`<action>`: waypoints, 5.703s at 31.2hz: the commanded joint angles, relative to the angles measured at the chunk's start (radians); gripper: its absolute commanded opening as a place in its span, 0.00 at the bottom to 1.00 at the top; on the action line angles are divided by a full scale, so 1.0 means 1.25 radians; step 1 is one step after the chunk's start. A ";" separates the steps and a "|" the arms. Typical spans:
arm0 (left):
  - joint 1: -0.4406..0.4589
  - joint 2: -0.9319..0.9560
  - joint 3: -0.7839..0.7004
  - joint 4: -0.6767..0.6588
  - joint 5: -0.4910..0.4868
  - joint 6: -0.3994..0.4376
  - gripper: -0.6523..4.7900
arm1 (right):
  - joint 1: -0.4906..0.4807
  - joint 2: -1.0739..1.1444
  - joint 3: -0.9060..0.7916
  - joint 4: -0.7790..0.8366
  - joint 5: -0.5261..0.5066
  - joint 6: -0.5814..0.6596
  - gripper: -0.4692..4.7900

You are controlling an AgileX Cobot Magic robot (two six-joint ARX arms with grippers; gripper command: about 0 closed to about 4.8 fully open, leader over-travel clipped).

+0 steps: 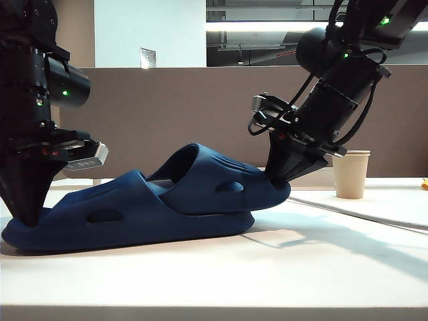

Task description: Interlock the pair of blue slippers on the table with their fronts facing up.

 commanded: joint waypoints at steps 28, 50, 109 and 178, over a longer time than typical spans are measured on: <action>-0.015 0.000 0.010 0.134 0.060 0.010 0.11 | -0.068 0.016 -0.003 0.094 0.037 -0.011 0.68; -0.014 -0.001 0.010 0.114 0.023 0.010 0.12 | -0.235 -0.005 -0.003 0.071 0.033 -0.012 0.74; -0.014 -0.374 0.192 0.205 0.067 -0.111 0.65 | -0.240 -0.489 -0.057 -0.009 -0.009 0.020 0.74; -0.015 -1.435 -0.650 0.426 -0.010 -0.338 0.32 | -0.240 -1.404 -0.711 -0.024 0.085 0.290 0.34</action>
